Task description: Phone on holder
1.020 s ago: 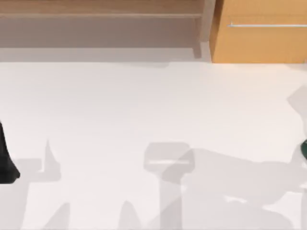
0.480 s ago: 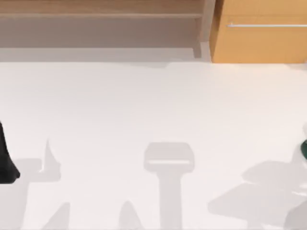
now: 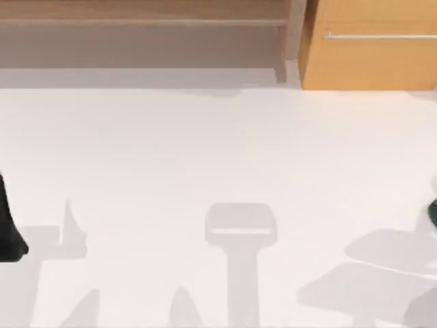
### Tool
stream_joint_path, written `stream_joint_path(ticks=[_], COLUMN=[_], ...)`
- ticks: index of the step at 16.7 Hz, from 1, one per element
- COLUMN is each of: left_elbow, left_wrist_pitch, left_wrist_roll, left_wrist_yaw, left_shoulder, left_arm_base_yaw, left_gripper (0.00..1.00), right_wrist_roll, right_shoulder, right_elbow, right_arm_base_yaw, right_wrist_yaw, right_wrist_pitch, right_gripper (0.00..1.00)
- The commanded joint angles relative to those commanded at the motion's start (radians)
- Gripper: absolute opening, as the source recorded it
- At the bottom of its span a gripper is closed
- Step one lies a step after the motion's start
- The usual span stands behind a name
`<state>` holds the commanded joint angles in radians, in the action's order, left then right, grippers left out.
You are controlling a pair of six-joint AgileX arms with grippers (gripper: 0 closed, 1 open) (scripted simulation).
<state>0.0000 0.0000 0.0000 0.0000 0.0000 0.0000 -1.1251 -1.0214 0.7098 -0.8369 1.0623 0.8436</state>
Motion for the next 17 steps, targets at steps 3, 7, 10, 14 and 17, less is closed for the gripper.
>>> stream_joint_path(ticks=[3, 7, 10, 14, 17], left_elbow=[0.0, 0.0, 0.0, 0.0, 0.0], left_wrist_pitch=[0.0, 0.0, 0.0, 0.0, 0.0], left_wrist_roll=[0.0, 0.0, 0.0, 0.0, 0.0], left_wrist_yaw=[0.0, 0.0, 0.0, 0.0, 0.0], left_shoulder=[0.0, 0.0, 0.0, 0.0, 0.0], left_arm_base_yaw=[0.0, 0.0, 0.0, 0.0, 0.0], left_gripper=[1.0, 1.0, 1.0, 1.0, 1.0], right_wrist_roll=[0.019, 0.096, 0.183, 0.31, 0.374], right_shoulder=[-0.002, -0.005, 0.004, 0.007, -0.001], right_elbow=[-0.016, -0.031, -0.053, -0.107, -0.131], right_arm_base_yaw=[-0.003, 0.03, 0.09, 0.183, 0.233], right_wrist_yaw=[-0.015, -0.027, -0.034, -0.079, -0.123], right_wrist_pitch=[-0.038, -0.152, -0.253, -0.382, -0.456], right_gripper=[0.0, 0.0, 0.0, 0.0, 0.0])
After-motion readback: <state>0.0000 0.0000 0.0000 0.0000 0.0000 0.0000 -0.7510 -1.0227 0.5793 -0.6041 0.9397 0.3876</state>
